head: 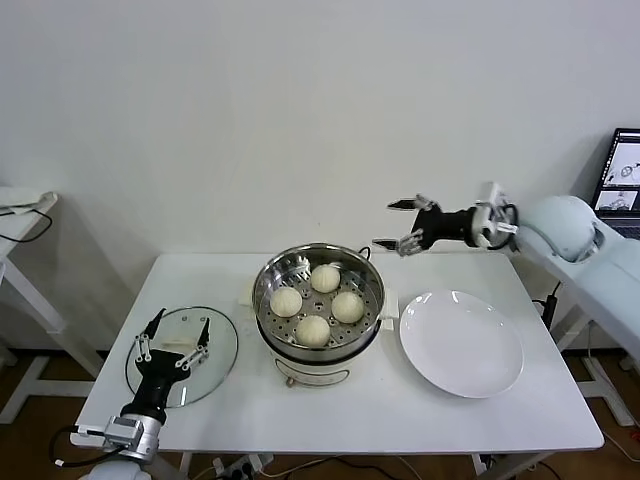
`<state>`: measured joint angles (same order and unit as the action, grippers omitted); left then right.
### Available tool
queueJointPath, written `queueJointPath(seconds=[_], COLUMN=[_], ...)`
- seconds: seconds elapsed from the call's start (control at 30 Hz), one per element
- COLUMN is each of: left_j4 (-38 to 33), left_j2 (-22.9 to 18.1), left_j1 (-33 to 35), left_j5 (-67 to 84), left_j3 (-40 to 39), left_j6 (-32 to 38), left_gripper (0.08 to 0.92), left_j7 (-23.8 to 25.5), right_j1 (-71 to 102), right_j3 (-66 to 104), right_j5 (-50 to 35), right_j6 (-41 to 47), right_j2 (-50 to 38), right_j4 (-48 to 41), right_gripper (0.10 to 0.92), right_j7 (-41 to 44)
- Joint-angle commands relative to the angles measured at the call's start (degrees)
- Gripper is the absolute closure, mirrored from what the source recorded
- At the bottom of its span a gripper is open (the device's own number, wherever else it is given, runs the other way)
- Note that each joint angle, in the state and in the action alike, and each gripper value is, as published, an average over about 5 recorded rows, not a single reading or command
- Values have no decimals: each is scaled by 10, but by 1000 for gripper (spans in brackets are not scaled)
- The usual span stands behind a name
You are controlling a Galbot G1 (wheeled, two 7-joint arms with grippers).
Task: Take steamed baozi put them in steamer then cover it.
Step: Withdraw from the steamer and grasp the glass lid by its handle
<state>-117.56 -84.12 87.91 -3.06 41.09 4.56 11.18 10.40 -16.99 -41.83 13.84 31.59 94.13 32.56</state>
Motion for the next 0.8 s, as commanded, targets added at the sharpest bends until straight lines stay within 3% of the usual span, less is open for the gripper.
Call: queueJointPath(seconds=[0.03, 0.37, 0.8], left_j4=[13, 24, 47], left_j2=[-7, 1, 5], left_j1=[-14, -22, -24], left_j5=[6, 3, -95], left_j3=[2, 7, -1], left_j6=[18, 17, 47], left_gripper=[177, 177, 177], left_j7=[-11, -20, -48], right_j1=[501, 682, 766], right_j3=[482, 540, 536], right_j5=[-9, 106, 196], right_j6=[-120, -214, -346], right_j2=[34, 231, 370], right_j4=[122, 187, 165], right_gripper=[203, 203, 203], right_j7=[-258, -330, -336])
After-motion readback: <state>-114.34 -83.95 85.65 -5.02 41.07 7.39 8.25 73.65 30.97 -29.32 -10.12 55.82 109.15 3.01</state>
